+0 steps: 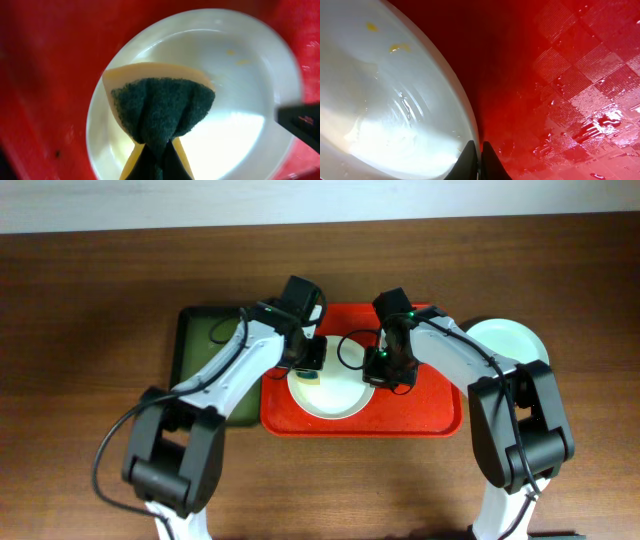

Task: Clean dirty plates on tray and stack at the side
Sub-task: 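Scrub the white plate with the sponge while the right gripper holds it, then return the sponge to the black tray and raise the left arm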

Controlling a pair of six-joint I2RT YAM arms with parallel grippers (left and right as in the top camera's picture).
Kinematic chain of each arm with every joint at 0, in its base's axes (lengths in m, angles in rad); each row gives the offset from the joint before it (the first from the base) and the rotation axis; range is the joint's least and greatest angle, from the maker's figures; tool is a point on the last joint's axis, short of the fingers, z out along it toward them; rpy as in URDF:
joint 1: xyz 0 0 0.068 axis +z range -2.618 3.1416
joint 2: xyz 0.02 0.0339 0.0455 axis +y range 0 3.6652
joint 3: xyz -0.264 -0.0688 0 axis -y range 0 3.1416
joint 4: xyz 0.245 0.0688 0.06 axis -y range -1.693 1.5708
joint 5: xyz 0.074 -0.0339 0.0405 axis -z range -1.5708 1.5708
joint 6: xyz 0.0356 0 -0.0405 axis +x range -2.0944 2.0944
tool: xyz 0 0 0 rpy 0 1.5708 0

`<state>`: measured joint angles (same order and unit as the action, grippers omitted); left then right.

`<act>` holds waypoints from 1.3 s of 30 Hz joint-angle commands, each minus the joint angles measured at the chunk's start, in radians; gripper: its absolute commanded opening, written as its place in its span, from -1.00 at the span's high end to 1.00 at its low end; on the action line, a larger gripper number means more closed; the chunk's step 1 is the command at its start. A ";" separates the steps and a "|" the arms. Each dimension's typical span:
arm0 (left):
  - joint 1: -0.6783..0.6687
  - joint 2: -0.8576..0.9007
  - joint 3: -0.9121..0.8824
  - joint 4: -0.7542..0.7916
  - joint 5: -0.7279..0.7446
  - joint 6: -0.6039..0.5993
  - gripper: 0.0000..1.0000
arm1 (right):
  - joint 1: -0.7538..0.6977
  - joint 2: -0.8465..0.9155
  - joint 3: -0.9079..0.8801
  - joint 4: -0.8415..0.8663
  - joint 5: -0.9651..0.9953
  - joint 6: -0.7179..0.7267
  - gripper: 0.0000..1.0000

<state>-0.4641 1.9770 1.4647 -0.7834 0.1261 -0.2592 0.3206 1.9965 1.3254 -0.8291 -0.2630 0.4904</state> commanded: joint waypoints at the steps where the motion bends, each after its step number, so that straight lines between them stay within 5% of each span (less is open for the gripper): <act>1: -0.011 0.103 -0.010 0.038 -0.021 -0.026 1.00 | 0.007 -0.013 -0.003 0.005 0.016 -0.003 0.92; 4: -0.012 0.186 -0.009 0.045 0.032 -0.077 1.00 | 0.008 -0.013 -0.003 0.007 0.016 -0.003 0.92; 9: -0.011 0.199 0.013 0.039 0.646 0.048 1.00 | 0.008 -0.011 -0.003 0.008 0.016 -0.003 0.92; 12: 0.040 0.105 0.079 -0.038 0.505 0.047 1.00 | 0.008 -0.011 -0.003 0.007 0.016 -0.012 0.92; 18: 0.166 -0.129 0.114 -0.234 -0.084 0.048 1.00 | 0.008 -0.011 -0.003 0.007 0.016 -0.014 0.92; 21: 0.197 -0.126 0.101 -0.280 -0.229 0.048 1.00 | 0.008 -0.011 -0.004 0.007 0.016 -0.014 0.92; 32: 0.317 -0.124 -0.204 -0.026 -0.247 0.040 1.00 | 0.008 -0.011 -0.003 0.007 0.018 -0.014 0.92; 39: 0.317 -0.124 -0.236 0.024 -0.247 0.040 1.00 | 0.008 -0.011 -0.003 0.007 0.035 -0.014 0.92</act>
<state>-0.1509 1.8462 1.2392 -0.7681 -0.1097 -0.2276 0.3206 1.9965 1.3254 -0.8215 -0.2523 0.4858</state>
